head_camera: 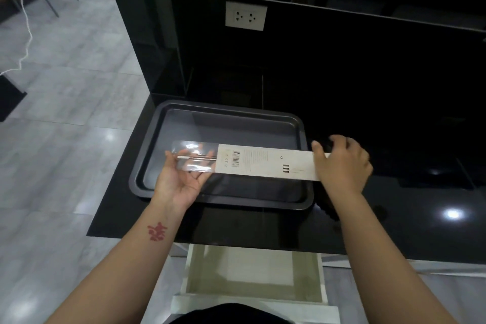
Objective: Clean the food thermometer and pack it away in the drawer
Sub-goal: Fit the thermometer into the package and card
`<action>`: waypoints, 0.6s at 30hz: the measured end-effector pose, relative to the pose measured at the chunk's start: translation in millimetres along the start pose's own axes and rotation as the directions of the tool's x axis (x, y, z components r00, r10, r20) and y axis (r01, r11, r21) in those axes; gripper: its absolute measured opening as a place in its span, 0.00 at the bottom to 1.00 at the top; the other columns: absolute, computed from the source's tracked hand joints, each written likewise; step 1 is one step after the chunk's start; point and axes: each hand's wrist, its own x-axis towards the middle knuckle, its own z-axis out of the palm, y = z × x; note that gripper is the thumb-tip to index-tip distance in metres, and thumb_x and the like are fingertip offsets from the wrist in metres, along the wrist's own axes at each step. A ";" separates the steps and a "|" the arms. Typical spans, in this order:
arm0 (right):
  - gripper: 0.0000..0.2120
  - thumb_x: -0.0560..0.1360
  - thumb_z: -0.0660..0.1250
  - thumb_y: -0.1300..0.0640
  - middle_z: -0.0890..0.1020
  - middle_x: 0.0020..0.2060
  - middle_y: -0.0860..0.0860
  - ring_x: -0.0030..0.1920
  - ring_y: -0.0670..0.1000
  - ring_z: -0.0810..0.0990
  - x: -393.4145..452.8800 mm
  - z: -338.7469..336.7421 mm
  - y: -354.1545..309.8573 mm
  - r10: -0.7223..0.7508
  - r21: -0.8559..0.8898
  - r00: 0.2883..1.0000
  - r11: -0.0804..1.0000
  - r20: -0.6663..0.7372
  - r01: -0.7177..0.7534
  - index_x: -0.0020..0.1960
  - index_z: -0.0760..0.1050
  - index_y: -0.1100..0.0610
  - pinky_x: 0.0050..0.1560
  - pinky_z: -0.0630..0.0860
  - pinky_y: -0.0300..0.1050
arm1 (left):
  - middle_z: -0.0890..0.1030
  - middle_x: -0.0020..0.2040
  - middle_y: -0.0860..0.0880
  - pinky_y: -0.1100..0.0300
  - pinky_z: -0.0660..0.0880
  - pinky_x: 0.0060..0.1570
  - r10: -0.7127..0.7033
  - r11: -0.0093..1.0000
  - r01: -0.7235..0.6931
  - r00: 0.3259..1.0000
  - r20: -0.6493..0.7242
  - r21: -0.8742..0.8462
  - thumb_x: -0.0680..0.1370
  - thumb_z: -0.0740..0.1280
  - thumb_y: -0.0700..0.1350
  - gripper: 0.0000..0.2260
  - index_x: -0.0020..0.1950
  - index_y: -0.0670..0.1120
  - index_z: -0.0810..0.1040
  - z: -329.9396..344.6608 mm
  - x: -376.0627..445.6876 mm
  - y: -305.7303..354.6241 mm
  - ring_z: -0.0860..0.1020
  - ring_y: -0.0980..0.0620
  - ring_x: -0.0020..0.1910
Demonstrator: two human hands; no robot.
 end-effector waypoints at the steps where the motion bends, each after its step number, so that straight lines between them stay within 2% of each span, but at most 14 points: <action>1: 0.28 0.79 0.58 0.39 0.67 0.72 0.60 0.70 0.63 0.65 -1.1 0.8 6.9 0.053 0.035 0.998 0.998 0.042 -0.054 0.72 0.67 0.55 0.68 0.63 0.60 | 0.86 0.47 0.39 0.38 0.79 0.51 -0.002 1.000 0.002 1.000 -0.004 -0.011 0.82 0.53 0.59 0.21 0.44 0.45 0.74 -1.0 1.2 0.4 0.82 0.35 0.54; 2: 0.28 0.79 0.58 0.40 0.66 0.72 0.61 0.69 0.64 0.67 -2.2 2.7 11.0 0.093 0.097 0.991 0.990 0.093 -0.102 0.73 0.65 0.56 0.66 0.65 0.59 | 0.86 0.47 0.39 0.37 0.78 0.53 -0.003 1.000 0.003 1.000 -0.010 -0.012 0.82 0.54 0.59 0.20 0.44 0.45 0.74 -1.2 1.7 0.2 0.82 0.35 0.54; 4: 0.27 0.80 0.57 0.42 0.68 0.71 0.60 0.64 0.62 0.72 -4.8 6.4 13.0 0.145 0.255 0.973 0.948 0.180 -0.188 0.73 0.63 0.57 0.57 0.70 0.53 | 0.86 0.48 0.38 0.37 0.79 0.49 -0.019 1.000 0.019 1.000 -0.018 -0.013 0.82 0.55 0.58 0.18 0.46 0.46 0.75 -0.8 3.1 -2.5 0.83 0.34 0.52; 6: 0.25 0.81 0.57 0.44 0.72 0.67 0.59 0.56 0.58 0.75 -8.0 8.3 11.6 0.161 0.357 0.963 0.905 0.218 -0.232 0.73 0.63 0.56 0.49 0.68 0.48 | 0.84 0.53 0.37 0.35 0.79 0.46 -0.041 0.999 0.041 0.999 0.010 0.007 0.82 0.58 0.55 0.13 0.48 0.47 0.76 -0.1 3.8 -5.7 0.82 0.33 0.52; 8: 0.23 0.82 0.57 0.46 0.76 0.62 0.58 0.49 0.54 0.73 -10.5 10.0 10.1 0.171 0.420 0.956 0.870 0.237 -0.260 0.72 0.64 0.55 0.46 0.68 0.46 | 0.82 0.59 0.36 0.33 0.77 0.51 -0.075 0.997 0.073 0.996 0.043 0.035 0.80 0.64 0.49 0.07 0.56 0.48 0.75 0.7 3.0 -6.3 0.81 0.33 0.56; 10: 0.21 0.82 0.57 0.48 0.76 0.61 0.58 0.49 0.52 0.72 -12.5 10.9 6.4 0.166 0.468 0.953 0.841 0.253 -0.271 0.72 0.64 0.54 0.43 0.69 0.45 | 0.80 0.61 0.36 0.34 0.77 0.53 -0.082 0.993 0.076 0.995 0.056 0.093 0.78 0.67 0.44 0.13 0.62 0.47 0.73 -1.6 3.3 -7.3 0.80 0.33 0.57; 11: 0.20 0.82 0.57 0.49 0.75 0.62 0.57 0.49 0.51 0.72 -13.3 11.1 4.7 0.159 0.489 0.953 0.830 0.258 -0.270 0.72 0.65 0.54 0.42 0.69 0.44 | 0.80 0.61 0.36 0.36 0.78 0.51 -0.074 0.988 0.065 0.995 0.060 0.139 0.79 0.67 0.44 0.12 0.62 0.46 0.73 -1.3 2.6 -8.5 0.80 0.34 0.57; 13: 0.20 0.82 0.57 0.50 0.75 0.63 0.57 0.50 0.51 0.72 -14.0 12.4 0.5 0.152 0.520 0.952 0.809 0.266 -0.274 0.72 0.65 0.54 0.44 0.69 0.43 | 0.81 0.60 0.37 0.38 0.80 0.48 -0.081 0.972 0.065 0.995 0.064 0.227 0.81 0.63 0.46 0.10 0.61 0.45 0.74 1.4 -1.0 -12.1 0.81 0.36 0.56; 16: 0.20 0.83 0.56 0.52 0.75 0.63 0.57 0.51 0.52 0.72 -15.8 14.1 -4.7 0.144 0.517 0.951 0.811 0.273 -0.272 0.73 0.66 0.56 0.50 0.68 0.44 | 0.83 0.58 0.38 0.40 0.81 0.48 -0.098 0.948 0.083 0.995 0.032 0.308 0.83 0.58 0.54 0.18 0.65 0.43 0.74 2.9 -2.8 -14.4 0.82 0.38 0.56; 18: 0.21 0.83 0.57 0.51 0.75 0.64 0.57 0.54 0.54 0.74 -16.8 15.0 -7.0 0.140 0.498 0.946 0.822 0.292 -0.276 0.74 0.65 0.56 0.51 0.68 0.45 | 0.83 0.58 0.39 0.42 0.81 0.47 -0.106 0.920 0.082 0.993 0.042 0.384 0.82 0.61 0.53 0.17 0.64 0.43 0.74 2.6 -3.7 -13.9 0.82 0.39 0.55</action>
